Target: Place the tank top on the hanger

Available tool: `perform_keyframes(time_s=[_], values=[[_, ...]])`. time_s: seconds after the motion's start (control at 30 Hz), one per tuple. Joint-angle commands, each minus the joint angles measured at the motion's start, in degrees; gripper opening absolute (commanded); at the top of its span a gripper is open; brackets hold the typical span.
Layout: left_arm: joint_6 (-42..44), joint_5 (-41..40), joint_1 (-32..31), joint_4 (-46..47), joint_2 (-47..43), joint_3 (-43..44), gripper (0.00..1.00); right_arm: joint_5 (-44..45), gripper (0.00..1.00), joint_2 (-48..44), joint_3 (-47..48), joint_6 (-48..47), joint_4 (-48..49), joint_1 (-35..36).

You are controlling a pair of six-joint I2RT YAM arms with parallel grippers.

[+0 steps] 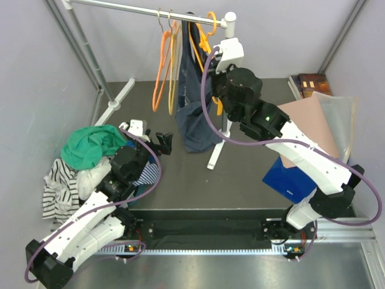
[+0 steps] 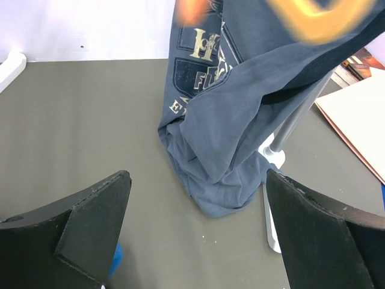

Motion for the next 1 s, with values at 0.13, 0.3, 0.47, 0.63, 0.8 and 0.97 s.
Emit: perform_keyframes(time_s=[0.13,0.3,0.47,0.63,0.8,0.97], values=[[0.59,-0.67,0.12,0.64,-1.18,-0.21,0.99,-2.30,0.00,-2.84,-0.39,4.37,1.46,-3.32],[0.59,-0.58,0.03,0.47,-1.09,-0.12,0.99,-3.97,0.00,-3.99,-2.24,5.36,1.46,-4.38],[0.59,-0.67,0.12,0.38,-1.09,-0.12,0.99,-4.24,0.00,-5.39,-5.13,6.58,1.19,-4.47],[0.50,-0.75,0.03,0.20,-1.09,-0.03,0.99,-6.43,0.37,-7.85,-6.63,7.29,1.72,-4.30],[0.67,-1.10,0.03,0.12,-1.18,0.05,0.99,-9.59,0.68,-10.22,-9.01,6.50,3.65,-4.21],[0.67,-1.63,0.03,-0.06,-1.09,0.05,0.99,-12.14,0.87,-12.16,-11.29,5.53,5.50,-4.38]])
